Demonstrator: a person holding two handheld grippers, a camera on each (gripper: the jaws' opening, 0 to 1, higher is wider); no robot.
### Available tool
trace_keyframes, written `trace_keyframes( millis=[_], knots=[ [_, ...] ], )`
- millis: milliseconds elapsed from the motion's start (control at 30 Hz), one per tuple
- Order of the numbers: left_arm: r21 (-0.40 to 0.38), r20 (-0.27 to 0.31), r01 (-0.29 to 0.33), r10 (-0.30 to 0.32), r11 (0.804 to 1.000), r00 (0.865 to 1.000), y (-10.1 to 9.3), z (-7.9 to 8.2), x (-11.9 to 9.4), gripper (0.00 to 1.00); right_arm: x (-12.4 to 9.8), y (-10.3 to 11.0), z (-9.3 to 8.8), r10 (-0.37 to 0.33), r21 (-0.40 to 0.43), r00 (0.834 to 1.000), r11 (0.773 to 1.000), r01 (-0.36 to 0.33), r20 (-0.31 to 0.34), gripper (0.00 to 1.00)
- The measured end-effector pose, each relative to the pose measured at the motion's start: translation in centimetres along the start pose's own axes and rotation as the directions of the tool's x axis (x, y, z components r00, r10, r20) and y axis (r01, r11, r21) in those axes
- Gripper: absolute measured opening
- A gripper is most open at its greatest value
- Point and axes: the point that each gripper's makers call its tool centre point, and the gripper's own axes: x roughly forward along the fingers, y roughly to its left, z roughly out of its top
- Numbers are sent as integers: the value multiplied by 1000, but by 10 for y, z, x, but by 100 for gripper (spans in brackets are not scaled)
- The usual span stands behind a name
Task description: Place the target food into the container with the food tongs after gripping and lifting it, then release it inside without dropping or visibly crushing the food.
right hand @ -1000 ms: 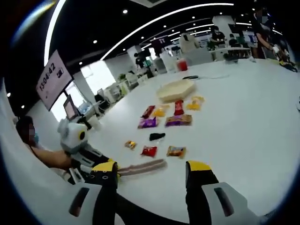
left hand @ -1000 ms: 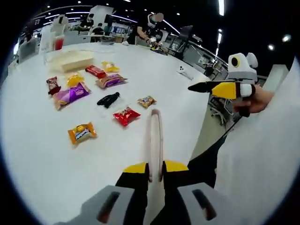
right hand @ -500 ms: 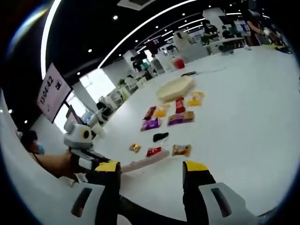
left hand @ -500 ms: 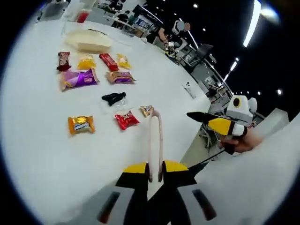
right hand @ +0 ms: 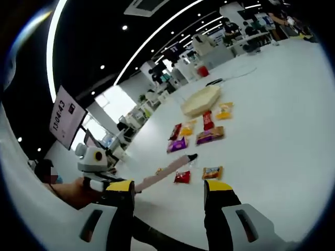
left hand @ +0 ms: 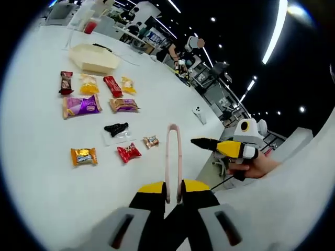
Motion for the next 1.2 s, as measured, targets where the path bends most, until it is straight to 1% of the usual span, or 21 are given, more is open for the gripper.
trace_keyframes(
  millis=[67,133,167,200,333,500,600,700,767,867,900,967,1100,1133,1200],
  knots=[
    [31,11,6,-7,1000,1000,-5,6,-2,8,1,5,2,25,5,1000,1000,-25,7,53],
    [36,13,6,-6,999,1000,-7,7,-3,8,2,8,4,36,12,999,999,-36,14,53],
    [49,16,15,-16,999,1000,-10,10,-4,9,2,10,5,43,19,999,999,-44,19,53],
    [63,16,37,-38,997,999,-16,12,-4,9,2,10,6,51,26,998,998,-51,24,53],
    [96,17,69,-71,993,997,-30,18,-6,10,-3,12,7,90,65,995,994,-92,35,53],
    [119,11,91,-93,989,996,-40,23,-8,10,-10,19,10,123,62,992,990,-125,40,53],
    [134,13,107,-110,985,994,-49,27,-9,10,-14,23,12,154,51,987,986,-156,40,52],
    [148,7,127,-129,981,992,-57,30,-11,10,-17,34,17,194,55,980,979,-197,54,51],
    [156,1,145,-147,977,989,-62,32,-12,10,-16,39,18,211,56,976,975,-213,49,51],
    [122,20,197,-200,973,980,-71,38,-13,10,-15,45,19,228,56,973,971,-230,47,50],
    [116,29,209,-214,971,976,-73,42,-14,10,-15,47,20,239,60,970,969,-242,52,50],
    [111,31,222,-226,969,974,-75,43,-14,10,-16,52,22,251,63,966,965,-255,58,50],
    [119,14,235,-239,965,971,-80,43,-14,10,-17,61,29,280,67,957,956,-285,76,49],
    [121,0,247,-249,961,969,-83,41,-14,10,-18,64,33,295,71,952,951,-301,87,49],
    [120,-6,260,-261,958,965,-86,40,-14,10,-19,68,38,308,77,946,946,-316,101,47]
  ],
)
